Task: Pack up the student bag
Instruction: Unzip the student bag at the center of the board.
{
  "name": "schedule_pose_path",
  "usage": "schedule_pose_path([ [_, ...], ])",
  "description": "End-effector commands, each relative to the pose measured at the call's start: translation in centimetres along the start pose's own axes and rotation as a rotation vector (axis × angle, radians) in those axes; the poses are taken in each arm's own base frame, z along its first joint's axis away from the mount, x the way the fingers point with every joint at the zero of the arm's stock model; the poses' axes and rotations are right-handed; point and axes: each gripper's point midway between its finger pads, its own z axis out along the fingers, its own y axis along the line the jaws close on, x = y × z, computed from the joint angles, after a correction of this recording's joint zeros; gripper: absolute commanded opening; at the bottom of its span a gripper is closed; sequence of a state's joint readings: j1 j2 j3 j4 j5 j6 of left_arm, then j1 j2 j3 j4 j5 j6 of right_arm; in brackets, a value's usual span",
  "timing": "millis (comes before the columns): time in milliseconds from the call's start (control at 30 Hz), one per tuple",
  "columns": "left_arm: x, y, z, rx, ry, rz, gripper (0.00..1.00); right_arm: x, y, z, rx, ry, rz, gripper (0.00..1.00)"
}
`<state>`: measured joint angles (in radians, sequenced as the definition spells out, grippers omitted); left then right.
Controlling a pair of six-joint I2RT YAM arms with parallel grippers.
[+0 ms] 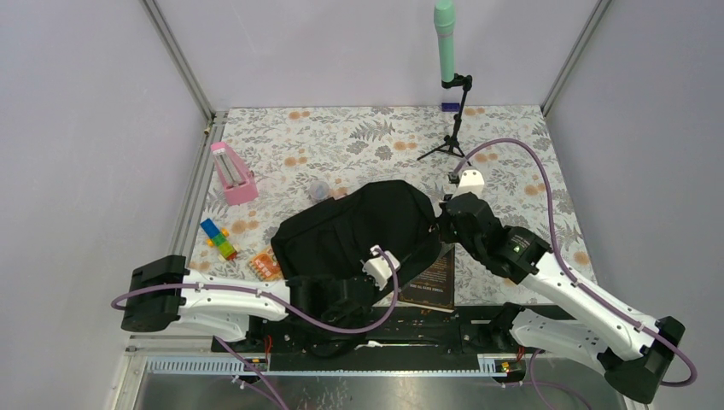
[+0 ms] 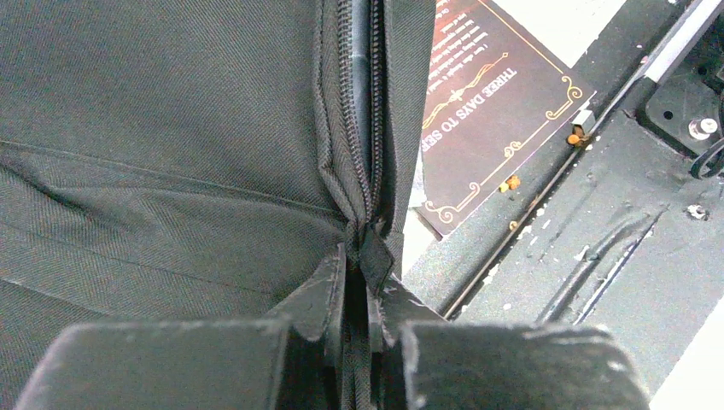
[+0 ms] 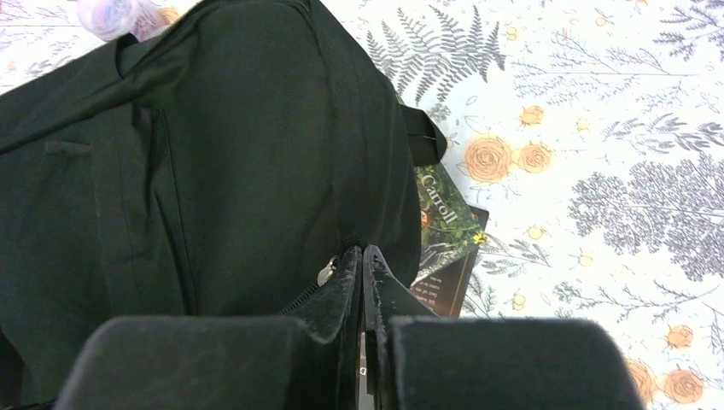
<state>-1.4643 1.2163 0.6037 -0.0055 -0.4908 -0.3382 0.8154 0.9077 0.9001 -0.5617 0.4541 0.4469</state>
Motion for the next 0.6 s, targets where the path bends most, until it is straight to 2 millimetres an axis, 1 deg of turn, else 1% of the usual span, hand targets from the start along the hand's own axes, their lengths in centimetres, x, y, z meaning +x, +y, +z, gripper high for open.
schedule_pose_path([
  [0,0.7,-0.4,-1.2,0.017,0.041,-0.013,0.0,-3.1,1.0,-0.1,-0.049,-0.114,0.027,0.0],
  [33,0.1,-0.4,-1.5,0.017,0.029,-0.029,0.03,-3.1,1.2,-0.2,-0.073,-0.118,0.028,0.0],
  [100,-1.7,-0.7,-2.1,0.033,-0.014,-0.066,0.21,-2.6,1.8,-0.4,-0.127,-0.119,0.009,0.0],
  [167,-3.8,-1.1,-3.0,0.065,-0.069,-0.101,0.42,-2.4,2.3,-0.7,-0.168,-0.125,0.006,0.0],
  [267,-6.9,-1.8,-4.2,0.113,-0.156,-0.139,0.64,-2.1,2.5,-1.0,-0.196,-0.127,0.005,0.0],
  [300,-7.9,-1.9,-4.5,0.123,-0.182,-0.148,0.68,-2.0,2.6,-1.1,-0.205,-0.125,0.002,0.0],
  [367,-9.8,-1.8,-4.8,0.122,-0.226,-0.172,0.74,-1.8,2.8,-1.2,-0.221,-0.12,0.003,0.0],
  [400,-10.9,-1.7,-4.8,0.119,-0.244,-0.188,0.75,-1.7,2.9,-1.2,-0.228,-0.116,0.005,0.0],
  [467,-12.0,-1.5,-4.2,0.105,-0.252,-0.2,0.76,-1.5,3.1,-1.1,-0.238,-0.11,0.011,0.0],
  [567,-13.1,-0.9,-2.6,0.086,-0.245,-0.222,0.78,-1.3,3.5,-1.1,-0.257,-0.104,0.019,0.0],
])
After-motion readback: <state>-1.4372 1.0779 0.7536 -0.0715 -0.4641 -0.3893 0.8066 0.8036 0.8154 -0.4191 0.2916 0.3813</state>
